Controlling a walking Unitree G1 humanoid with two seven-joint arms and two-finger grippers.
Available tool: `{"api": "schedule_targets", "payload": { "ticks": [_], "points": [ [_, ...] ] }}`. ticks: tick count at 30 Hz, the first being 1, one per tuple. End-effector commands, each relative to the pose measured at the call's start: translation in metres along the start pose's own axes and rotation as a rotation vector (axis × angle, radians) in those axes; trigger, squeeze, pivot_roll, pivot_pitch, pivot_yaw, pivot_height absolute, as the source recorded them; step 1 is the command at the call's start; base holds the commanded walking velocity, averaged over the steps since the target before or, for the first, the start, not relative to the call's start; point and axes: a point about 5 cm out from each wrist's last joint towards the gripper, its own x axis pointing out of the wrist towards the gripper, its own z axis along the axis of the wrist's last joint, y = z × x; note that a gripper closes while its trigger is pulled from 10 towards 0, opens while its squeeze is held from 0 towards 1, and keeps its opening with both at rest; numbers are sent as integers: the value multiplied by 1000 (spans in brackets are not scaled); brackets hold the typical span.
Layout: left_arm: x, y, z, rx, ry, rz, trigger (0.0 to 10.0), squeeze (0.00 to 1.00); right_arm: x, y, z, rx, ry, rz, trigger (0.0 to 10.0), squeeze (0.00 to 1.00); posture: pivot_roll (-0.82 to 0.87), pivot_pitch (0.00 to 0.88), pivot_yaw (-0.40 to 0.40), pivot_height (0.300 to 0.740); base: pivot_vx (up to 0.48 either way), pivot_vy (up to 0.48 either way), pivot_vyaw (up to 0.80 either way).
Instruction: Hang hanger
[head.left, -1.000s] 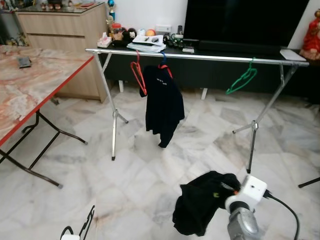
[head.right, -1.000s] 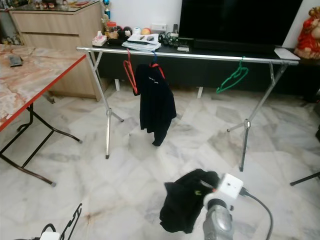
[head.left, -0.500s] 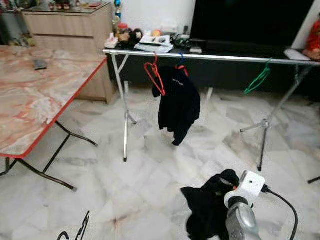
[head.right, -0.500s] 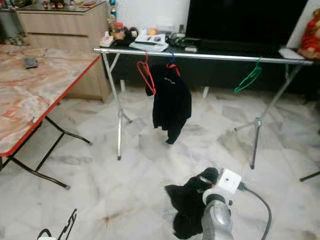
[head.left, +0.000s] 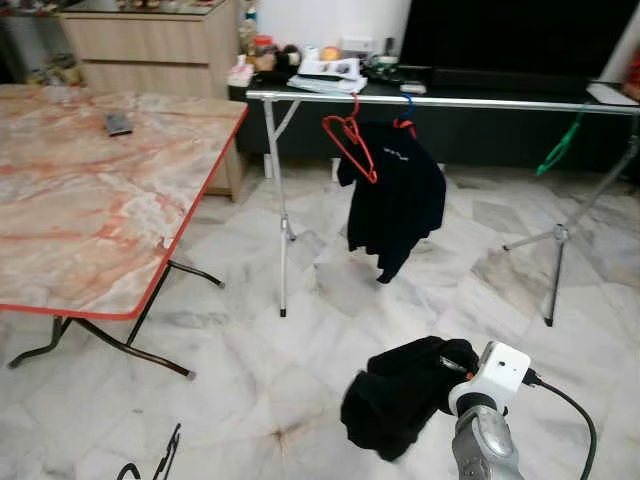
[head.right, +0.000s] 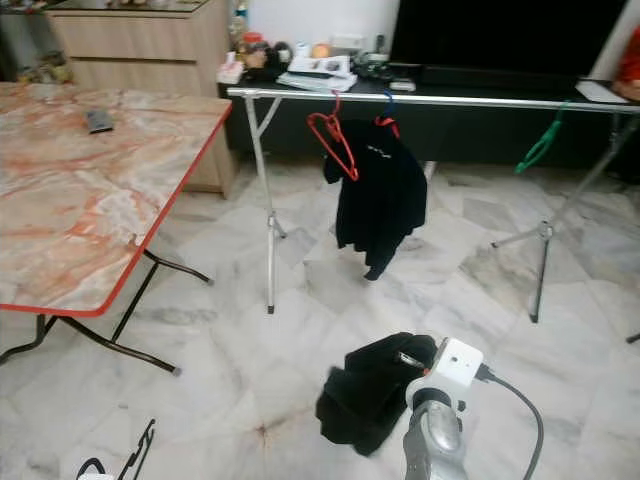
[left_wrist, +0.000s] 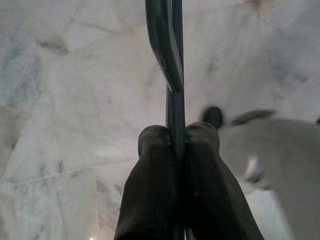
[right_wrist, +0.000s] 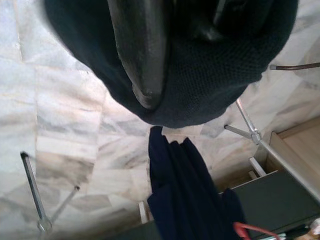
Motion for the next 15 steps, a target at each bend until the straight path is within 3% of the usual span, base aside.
{"api": "schedule_targets", "payload": {
  "ticks": [1,6,15],
  "points": [
    [-3,6,-12,11,40,9,10000,0,2,9,8,2,-42,23,10000,0,26,108,-34,740,0,446,0],
    [-4,6,-16,12,48,7,10000,0,2,10,9,0,-44,23,10000,0,27,111,-34,740,0,449,0],
    [-4,-7,-21,10,56,-5,10000,0,2,10,9,-5,-46,27,10000,0,29,108,-38,740,0,443,0]
  ]
}}
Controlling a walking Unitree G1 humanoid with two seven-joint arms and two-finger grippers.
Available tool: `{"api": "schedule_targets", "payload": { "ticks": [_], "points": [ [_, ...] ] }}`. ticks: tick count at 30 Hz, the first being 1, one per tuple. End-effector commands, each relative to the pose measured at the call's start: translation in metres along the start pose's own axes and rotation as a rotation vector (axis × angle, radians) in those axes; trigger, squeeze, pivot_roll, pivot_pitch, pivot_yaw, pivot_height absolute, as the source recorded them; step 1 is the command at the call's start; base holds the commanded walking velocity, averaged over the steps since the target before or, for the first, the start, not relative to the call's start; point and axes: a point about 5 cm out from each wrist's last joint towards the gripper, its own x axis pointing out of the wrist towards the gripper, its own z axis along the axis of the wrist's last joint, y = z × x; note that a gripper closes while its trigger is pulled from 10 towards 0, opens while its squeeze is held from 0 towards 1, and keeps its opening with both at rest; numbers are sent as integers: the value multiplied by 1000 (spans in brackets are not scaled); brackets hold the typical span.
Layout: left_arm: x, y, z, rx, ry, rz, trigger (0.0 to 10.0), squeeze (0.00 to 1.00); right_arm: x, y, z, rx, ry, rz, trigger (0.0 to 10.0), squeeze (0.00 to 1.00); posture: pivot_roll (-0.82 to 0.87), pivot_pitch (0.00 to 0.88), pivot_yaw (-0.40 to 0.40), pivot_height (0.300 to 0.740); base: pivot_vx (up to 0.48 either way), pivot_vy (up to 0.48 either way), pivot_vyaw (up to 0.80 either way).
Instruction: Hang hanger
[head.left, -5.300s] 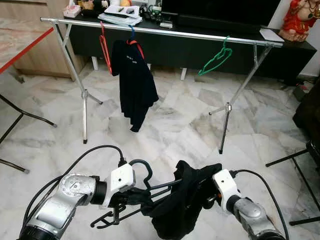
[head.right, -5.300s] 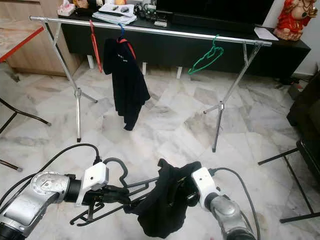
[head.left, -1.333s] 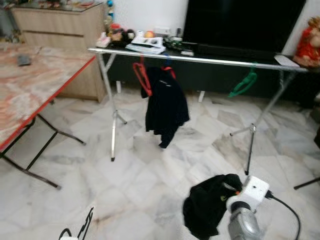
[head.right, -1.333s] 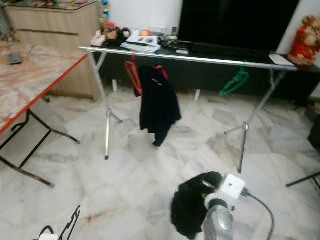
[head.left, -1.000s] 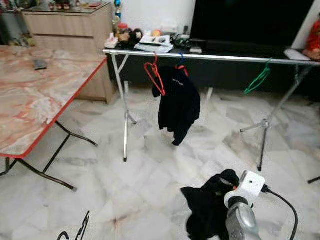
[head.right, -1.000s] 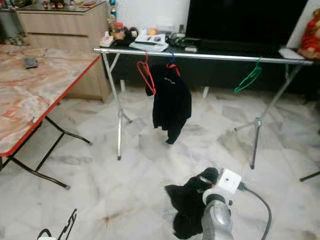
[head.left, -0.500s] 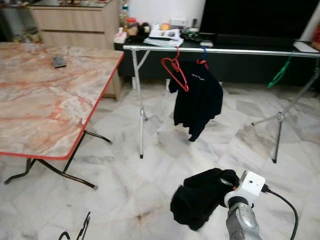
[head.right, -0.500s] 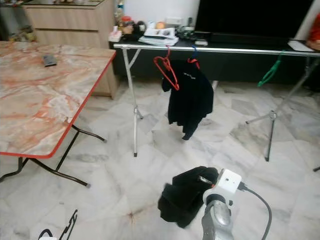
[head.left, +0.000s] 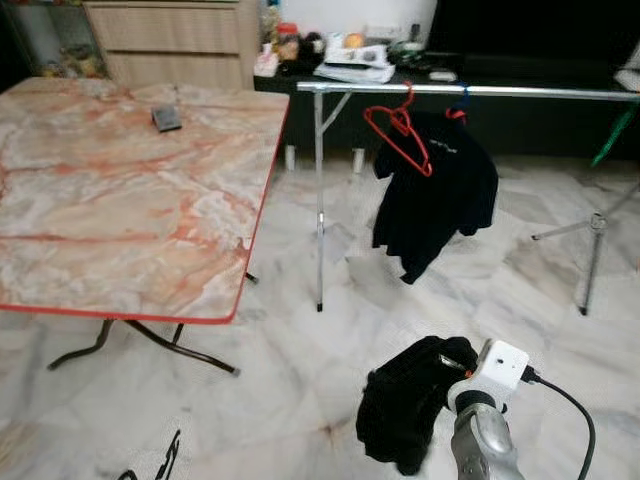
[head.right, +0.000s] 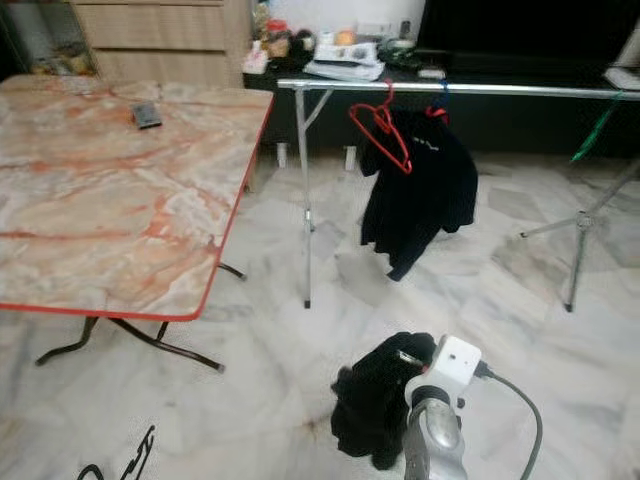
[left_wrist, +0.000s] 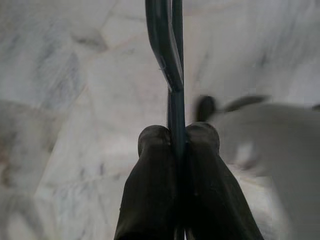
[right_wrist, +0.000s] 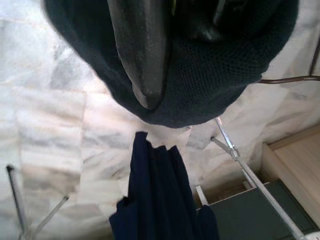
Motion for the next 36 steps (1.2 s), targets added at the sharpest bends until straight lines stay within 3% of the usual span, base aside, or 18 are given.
{"api": "schedule_targets", "payload": {
  "ticks": [1,5,16,23,25,32,36],
  "points": [
    [-3,3,-14,18,42,14,10000,0,2,12,8,12,-42,31,10000,0,29,108,-38,740,0,442,0],
    [-3,-7,-16,19,45,5,10000,0,3,14,9,11,-44,37,10000,0,31,98,-41,740,0,443,0],
    [-3,-7,-17,22,49,4,10000,0,3,16,11,2,-63,46,10000,0,28,75,-40,740,0,439,0],
    [-4,-1,-18,29,54,9,10000,0,-5,24,29,-102,-239,101,10000,0,29,58,-40,740,0,354,0],
    [-4,4,-17,22,39,12,10000,0,-10,24,46,-76,-351,85,10000,0,33,57,-39,740,0,148,0],
    [-4,7,-14,20,32,16,10000,0,-21,35,92,-66,-566,111,10000,0,25,68,-38,740,0,0,0],
    [-3,7,-12,8,23,9,10000,0,-18,40,107,-68,-586,124,10000,0,24,71,-39,740,0,0,0]
  ]
}}
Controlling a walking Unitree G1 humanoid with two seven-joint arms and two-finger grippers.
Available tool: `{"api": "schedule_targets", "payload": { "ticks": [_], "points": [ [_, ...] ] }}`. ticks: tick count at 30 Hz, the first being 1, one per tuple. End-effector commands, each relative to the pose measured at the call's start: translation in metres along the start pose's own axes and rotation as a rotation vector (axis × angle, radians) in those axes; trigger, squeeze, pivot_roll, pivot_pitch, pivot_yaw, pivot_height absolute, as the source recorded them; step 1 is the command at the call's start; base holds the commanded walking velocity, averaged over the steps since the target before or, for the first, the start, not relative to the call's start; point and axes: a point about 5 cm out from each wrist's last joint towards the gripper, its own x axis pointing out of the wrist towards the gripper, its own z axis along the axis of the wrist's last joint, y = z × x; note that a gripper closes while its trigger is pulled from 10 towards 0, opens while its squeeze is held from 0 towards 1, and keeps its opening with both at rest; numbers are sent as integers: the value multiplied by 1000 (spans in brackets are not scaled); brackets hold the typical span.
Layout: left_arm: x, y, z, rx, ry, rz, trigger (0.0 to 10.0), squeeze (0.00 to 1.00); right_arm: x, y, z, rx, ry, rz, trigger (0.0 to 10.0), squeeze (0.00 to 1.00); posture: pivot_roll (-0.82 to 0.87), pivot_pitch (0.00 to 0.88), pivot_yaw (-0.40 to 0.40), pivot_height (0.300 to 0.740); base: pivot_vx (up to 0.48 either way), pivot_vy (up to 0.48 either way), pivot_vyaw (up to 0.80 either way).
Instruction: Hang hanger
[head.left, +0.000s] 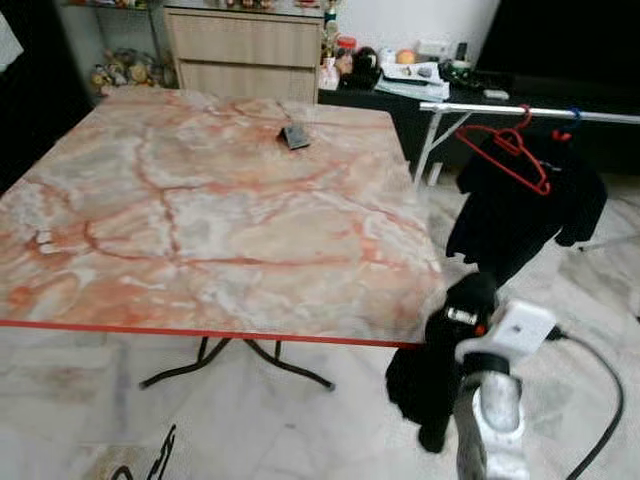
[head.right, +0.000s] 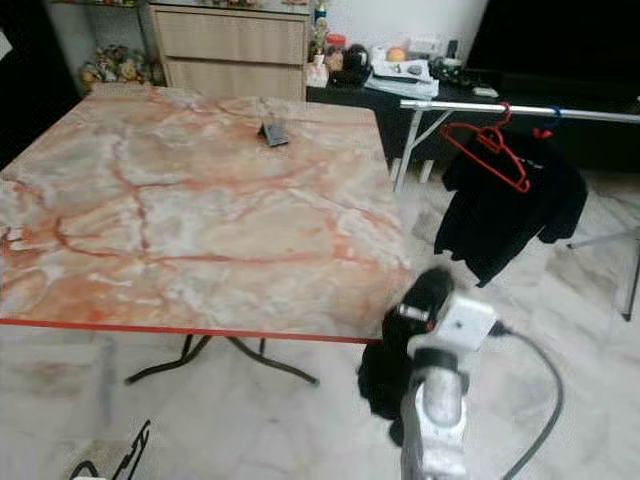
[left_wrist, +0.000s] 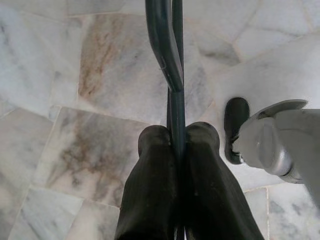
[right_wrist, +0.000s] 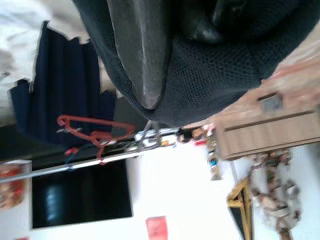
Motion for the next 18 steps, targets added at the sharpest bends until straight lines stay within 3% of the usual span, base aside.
{"api": "schedule_targets", "payload": {
  "ticks": [1,8,12,18],
  "points": [
    [-1,-7,-5,-9,16,-30,10000,0,10,-1,14,-5,-43,6,10000,0,24,71,-39,740,0,0,0],
    [0,-7,-3,-18,17,-27,10000,0,15,-3,4,45,52,-34,10000,0,33,83,-47,740,0,0,0],
    [0,-7,-3,-26,20,-23,10000,0,18,2,8,-38,45,34,10000,0,28,89,-48,740,0,0,0],
    [0,-9,-4,-28,21,-26,10000,0,23,5,11,-46,45,49,10000,0,27,93,-49,740,0,0,800]
  ]
}}
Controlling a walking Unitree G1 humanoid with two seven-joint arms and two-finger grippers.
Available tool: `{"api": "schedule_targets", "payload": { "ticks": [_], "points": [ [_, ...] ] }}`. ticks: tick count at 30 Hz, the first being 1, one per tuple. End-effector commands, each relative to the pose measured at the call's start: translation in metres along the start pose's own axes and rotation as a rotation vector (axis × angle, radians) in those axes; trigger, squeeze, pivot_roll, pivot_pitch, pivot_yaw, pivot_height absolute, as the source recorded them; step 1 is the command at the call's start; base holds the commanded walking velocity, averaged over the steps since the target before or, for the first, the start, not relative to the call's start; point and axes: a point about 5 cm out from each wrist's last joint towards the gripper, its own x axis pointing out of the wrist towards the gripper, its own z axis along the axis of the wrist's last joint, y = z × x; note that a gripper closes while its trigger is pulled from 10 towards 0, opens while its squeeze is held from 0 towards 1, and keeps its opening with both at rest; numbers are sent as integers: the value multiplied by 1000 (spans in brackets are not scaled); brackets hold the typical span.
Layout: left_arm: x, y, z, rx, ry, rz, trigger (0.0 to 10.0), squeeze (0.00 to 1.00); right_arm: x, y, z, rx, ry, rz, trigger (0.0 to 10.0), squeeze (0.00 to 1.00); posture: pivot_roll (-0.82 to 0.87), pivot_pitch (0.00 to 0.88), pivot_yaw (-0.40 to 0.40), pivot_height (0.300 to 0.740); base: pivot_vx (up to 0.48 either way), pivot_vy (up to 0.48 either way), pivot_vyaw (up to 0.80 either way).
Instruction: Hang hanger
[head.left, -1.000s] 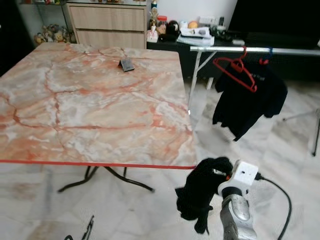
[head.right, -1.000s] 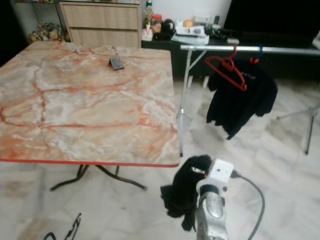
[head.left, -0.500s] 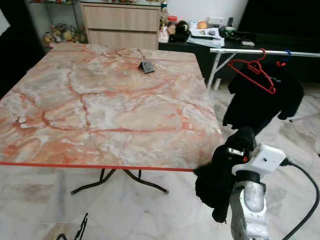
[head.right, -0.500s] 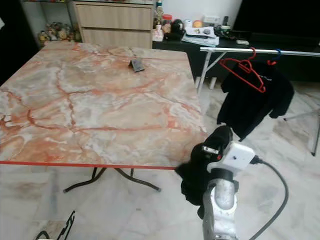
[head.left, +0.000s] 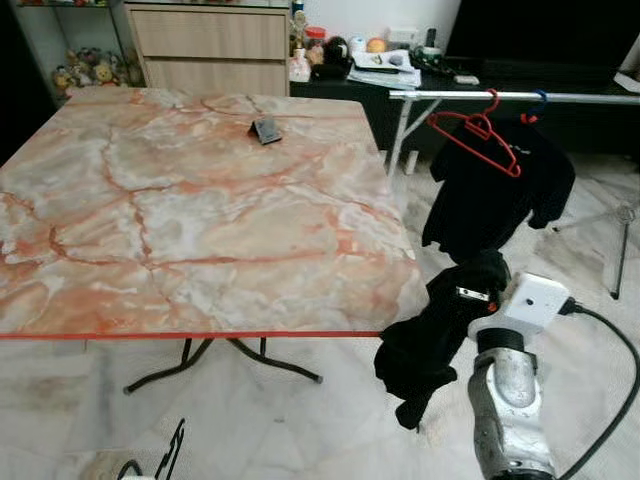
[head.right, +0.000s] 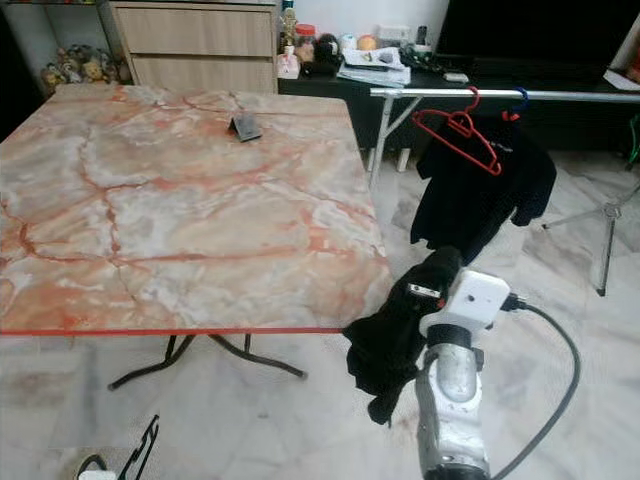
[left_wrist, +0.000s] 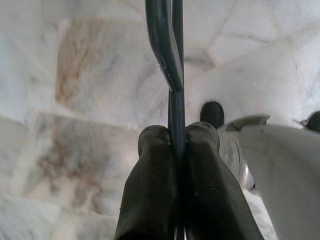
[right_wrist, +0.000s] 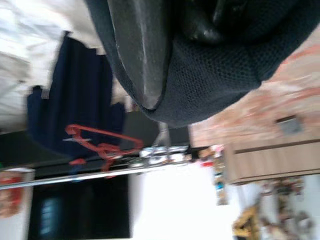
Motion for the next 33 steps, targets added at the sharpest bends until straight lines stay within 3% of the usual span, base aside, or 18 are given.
{"api": "schedule_targets", "payload": {
  "ticks": [1,7,10,14,21,26,33],
  "points": [
    [-3,0,-14,-9,51,1,10000,0,6,5,9,25,-25,13,10000,0,27,94,-50,740,0,0,0],
    [-2,-2,-14,-10,53,0,10000,0,8,13,10,-8,-27,70,10000,0,29,96,-51,740,0,0,0],
    [-2,-2,-13,-13,51,1,10000,0,8,19,14,-56,-52,114,10000,0,30,97,-51,740,0,0,794],
    [-2,-3,-12,-13,49,-2,10000,0,10,17,14,-11,-49,82,10000,0,30,96,-52,740,0,0,398],
    [-2,-4,-12,-13,48,-4,10000,0,13,21,16,-31,-55,120,10000,0,29,97,-53,740,0,0,0],
    [-2,-4,-12,-15,48,-4,10000,0,14,29,21,-13,-73,169,10000,0,29,97,-53,740,279,0,0],
    [-2,-4,-11,-15,46,-5,10000,0,15,51,31,-24,-107,329,10000,0,28,98,-54,740,183,0,0]
  ]
}}
